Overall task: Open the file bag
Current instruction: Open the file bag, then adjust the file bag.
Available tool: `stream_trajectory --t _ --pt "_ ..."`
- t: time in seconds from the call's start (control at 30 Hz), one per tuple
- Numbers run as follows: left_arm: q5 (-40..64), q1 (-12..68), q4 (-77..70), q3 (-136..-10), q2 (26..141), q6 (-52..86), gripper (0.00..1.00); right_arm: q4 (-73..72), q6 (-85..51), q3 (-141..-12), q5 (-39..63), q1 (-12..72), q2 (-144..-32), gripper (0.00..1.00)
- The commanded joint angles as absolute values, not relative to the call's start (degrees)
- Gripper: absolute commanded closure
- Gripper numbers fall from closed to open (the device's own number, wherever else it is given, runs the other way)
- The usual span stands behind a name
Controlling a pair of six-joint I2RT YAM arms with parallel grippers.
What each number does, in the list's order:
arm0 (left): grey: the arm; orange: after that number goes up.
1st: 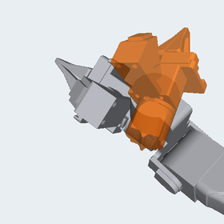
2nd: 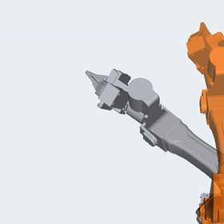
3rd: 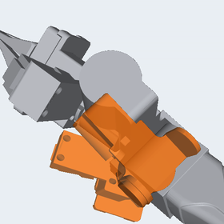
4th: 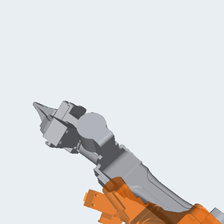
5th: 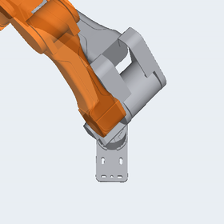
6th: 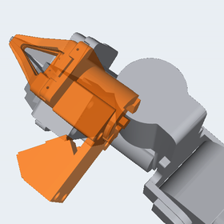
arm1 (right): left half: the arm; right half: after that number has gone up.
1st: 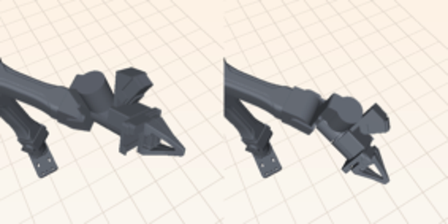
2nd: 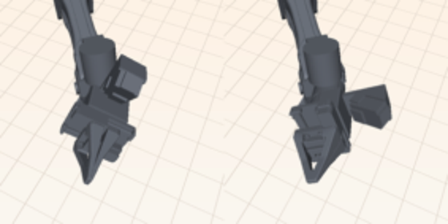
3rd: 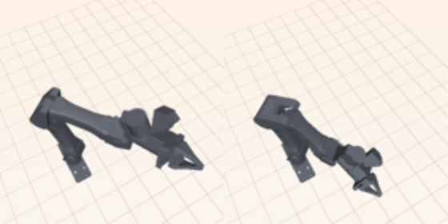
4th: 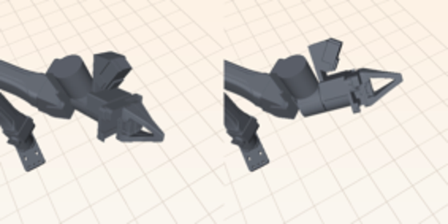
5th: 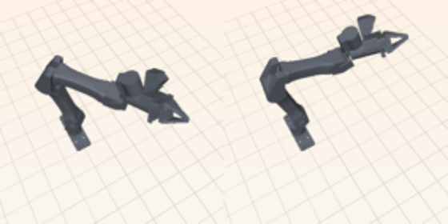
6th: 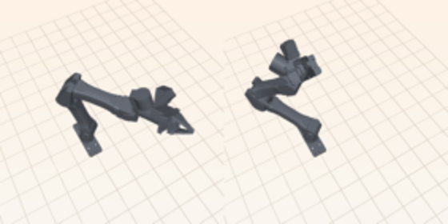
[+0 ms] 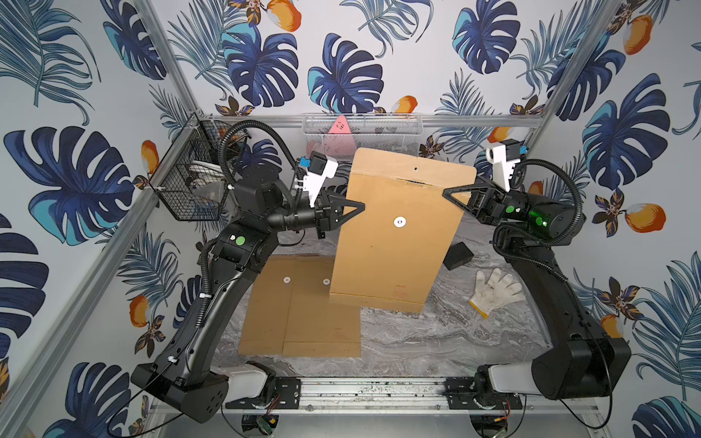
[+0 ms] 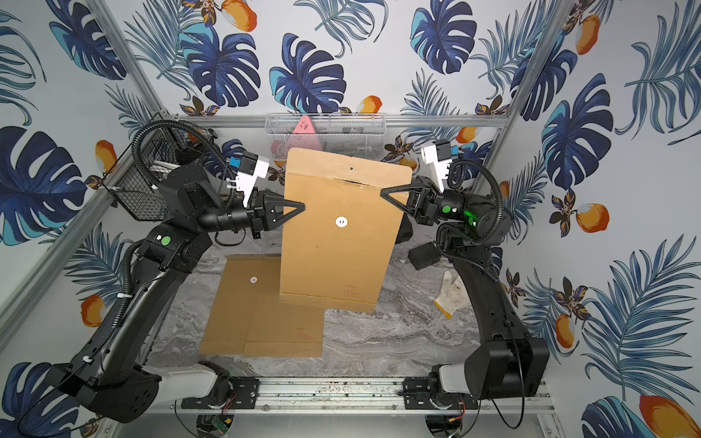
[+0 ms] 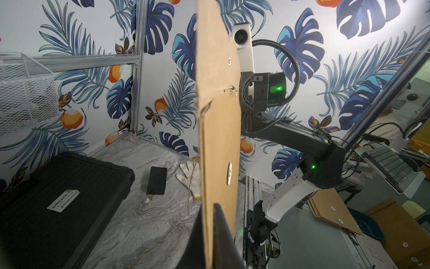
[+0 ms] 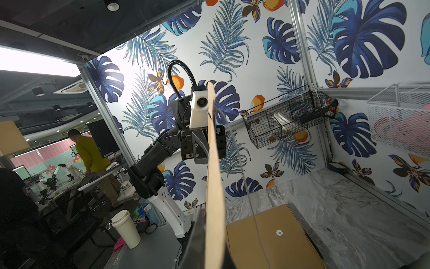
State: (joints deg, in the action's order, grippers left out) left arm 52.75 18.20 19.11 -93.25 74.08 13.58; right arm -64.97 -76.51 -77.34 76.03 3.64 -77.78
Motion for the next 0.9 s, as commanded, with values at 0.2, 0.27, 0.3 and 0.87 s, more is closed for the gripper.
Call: stream_trajectory --t 0.2,0.27,0.3,0.87 --pt "29.91 18.19 26.71 -78.57 70.72 16.7 0.38 24.26 -9.23 -84.25 52.11 9.27 -65.16 1.0" --pt "26.2 18.16 26.7 -73.15 70.17 18.42 0.38 28.94 -7.56 -84.45 49.67 9.96 -64.75 1.0" --pt "24.32 18.19 26.89 -70.57 69.99 19.27 0.38 29.26 -7.9 -83.47 48.39 10.55 -64.14 1.0" --pt "12.35 18.13 18.9 -57.8 88.22 26.7 0.61 30.71 -10.28 -76.39 42.97 17.99 -58.09 1.0"
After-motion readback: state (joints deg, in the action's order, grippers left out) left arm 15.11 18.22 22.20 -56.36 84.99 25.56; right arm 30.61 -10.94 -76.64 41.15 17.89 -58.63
